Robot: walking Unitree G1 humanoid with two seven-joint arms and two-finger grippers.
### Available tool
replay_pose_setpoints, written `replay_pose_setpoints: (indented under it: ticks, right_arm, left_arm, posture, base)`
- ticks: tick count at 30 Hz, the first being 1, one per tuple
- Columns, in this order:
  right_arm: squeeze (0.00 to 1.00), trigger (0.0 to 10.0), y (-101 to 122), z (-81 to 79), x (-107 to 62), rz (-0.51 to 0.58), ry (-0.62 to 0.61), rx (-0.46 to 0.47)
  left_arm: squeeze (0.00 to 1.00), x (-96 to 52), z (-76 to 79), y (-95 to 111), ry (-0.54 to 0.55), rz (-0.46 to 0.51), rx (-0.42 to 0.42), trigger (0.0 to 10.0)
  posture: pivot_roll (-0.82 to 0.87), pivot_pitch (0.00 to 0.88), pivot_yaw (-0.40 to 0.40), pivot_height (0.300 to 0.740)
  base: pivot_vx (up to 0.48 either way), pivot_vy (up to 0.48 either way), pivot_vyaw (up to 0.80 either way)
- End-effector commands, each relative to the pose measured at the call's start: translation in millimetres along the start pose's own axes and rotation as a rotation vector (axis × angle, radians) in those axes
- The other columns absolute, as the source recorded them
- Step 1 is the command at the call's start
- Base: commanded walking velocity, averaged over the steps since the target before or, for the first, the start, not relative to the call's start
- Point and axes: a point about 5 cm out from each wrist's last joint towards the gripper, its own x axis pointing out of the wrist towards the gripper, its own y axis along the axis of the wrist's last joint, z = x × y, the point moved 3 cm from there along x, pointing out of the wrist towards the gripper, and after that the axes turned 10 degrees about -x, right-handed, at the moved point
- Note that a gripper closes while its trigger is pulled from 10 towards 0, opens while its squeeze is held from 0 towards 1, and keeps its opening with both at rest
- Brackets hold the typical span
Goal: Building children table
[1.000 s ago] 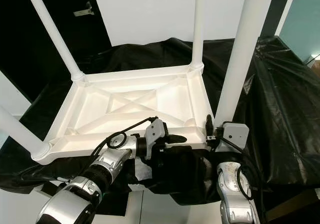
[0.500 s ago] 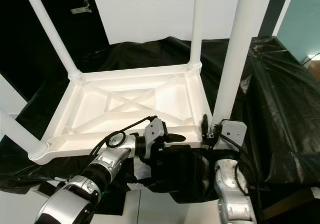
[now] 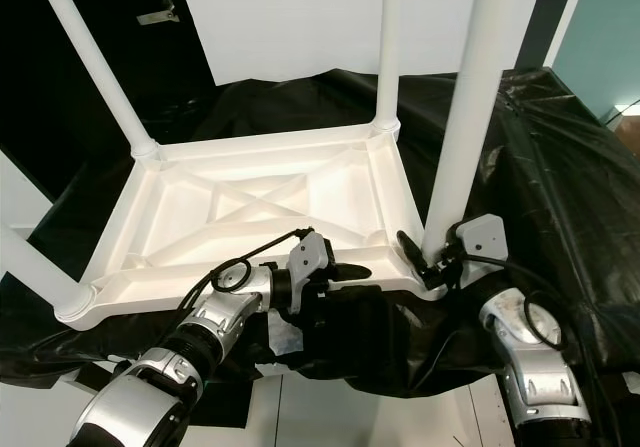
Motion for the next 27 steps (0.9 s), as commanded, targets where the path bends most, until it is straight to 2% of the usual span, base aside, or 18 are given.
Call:
replay_pose_setpoints:
  ticks: [1, 4, 10, 12, 13, 17, 18, 19, 20, 21, 22, 24, 25, 27]
  right_arm:
    - [0.0, 0.0, 0, -6.0, -0.5, -0.001, 0.071, 0.001]
    - [0.0, 0.0, -4, -4.7, -6.9, -0.012, 0.138, -0.009]
    - [0.0, 0.0, -9, 5.2, -9.1, -0.018, 0.108, -0.006]
    - [0.0, 0.0, -11, 3.3, -8.4, -0.018, 0.094, 0.014]
    - [0.0, 0.0, -12, 1.9, -8.0, -0.017, 0.09, 0.028]
    - [0.0, 0.0, -21, -27.4, -10.9, -0.049, 0.105, 0.076]
    - [0.0, 0.0, -23, -30.3, -9.0, -0.061, 0.012, 0.137]
    - [0.0, 0.0, -23, -30.3, -9.0, -0.061, 0.012, 0.137]
    - [0.0, 0.0, -30, -29.0, -9.1, -0.113, -0.152, 0.164]
    - [0.0, 0.0, -35, -27.6, -10.6, -0.153, -0.265, 0.177]
    - [0.0, 0.0, -35, -27.6, -10.6, -0.153, -0.265, 0.177]
    - [0.0, 0.0, -38, -27.6, -17.1, -0.202, -0.478, 0.197]
    - [0.0, 0.0, -38, -27.6, -17.1, -0.202, -0.478, 0.197]
    - [0.0, 0.0, -36, -29.4, -19.1, -0.217, -0.591, 0.214]
  left_arm:
    - [0.0, 0.1, 20.7, -45, -0.087, -0.157, -0.12, 10.0]
    - [0.0, -0.2, 20.9, -45, -0.087, -0.157, -0.122, 10.0]
    - [0.0, -1.5, 20.9, -46, -0.088, -0.159, -0.122, 10.0]
    - [0.0, -1.9, 20.7, -46, -0.089, -0.16, -0.122, 10.0]
    - [0.0, -2.2, 20.6, -46, -0.089, -0.161, -0.121, 10.0]
    - [0.0, -3.4, 19.8, -46, -0.092, -0.167, -0.119, 10.0]
    - [0.0, -3.9, 19.3, -46, -0.091, -0.168, -0.117, 10.0]
    - [0.0, -3.9, 19.3, -46, -0.091, -0.168, -0.117, 10.0]
    - [0.0, -4.2, 18.6, -45, -0.089, -0.168, -0.116, 10.0]
    - [0.0, -4.4, 18.1, -45, -0.087, -0.168, -0.115, 10.0]
    - [0.0, -4.4, 18.1, -45, -0.087, -0.168, -0.115, 10.0]
    - [0.0, -5.2, 17.5, -45, -0.082, -0.165, -0.116, 10.0]
    - [0.0, -5.2, 17.5, -45, -0.082, -0.165, -0.116, 10.0]
    - [0.0, -6.9, 16.9, -46, -0.076, -0.166, -0.119, 10.0]
  posture:
    - [-0.16, 0.0, 0.069, 0.74]
    - [-0.16, 0.0, 0.071, 0.74]
    - [-0.16, 0.0, 0.075, 0.74]
    - [-0.16, 0.0, 0.08, 0.74]
    - [-0.16, 0.0, 0.081, 0.74]
    - [-0.16, 0.0, 0.082, 0.74]
    - [-0.16, 0.0, 0.081, 0.74]
    - [-0.16, 0.0, 0.081, 0.74]
    - [-0.15, 0.0, 0.077, 0.74]
    - [-0.15, 0.0, 0.076, 0.74]
    - [-0.15, 0.0, 0.076, 0.74]
    - [-0.14, 0.0, 0.078, 0.74]
    - [-0.14, 0.0, 0.078, 0.74]
    - [-0.15, 0.0, 0.081, 0.74]
  base:
    - [0.0, 0.0, 0.0]
    - [0.0, 0.0, 0.0]
    - [0.0, 0.0, 0.0]
    - [0.0, 0.0, 0.0]
    - [0.0, 0.0, 0.0]
    - [0.0, 0.0, 0.0]
    - [0.0, 0.0, 0.0]
    - [0.0, 0.0, 0.0]
    - [0.0, 0.0, 0.0]
    - [0.0, 0.0, 0.0]
    - [0.0, 0.0, 0.0]
    - [0.0, 0.0, 0.0]
    - [0.0, 0.0, 0.0]
    - [0.0, 0.0, 0.0]
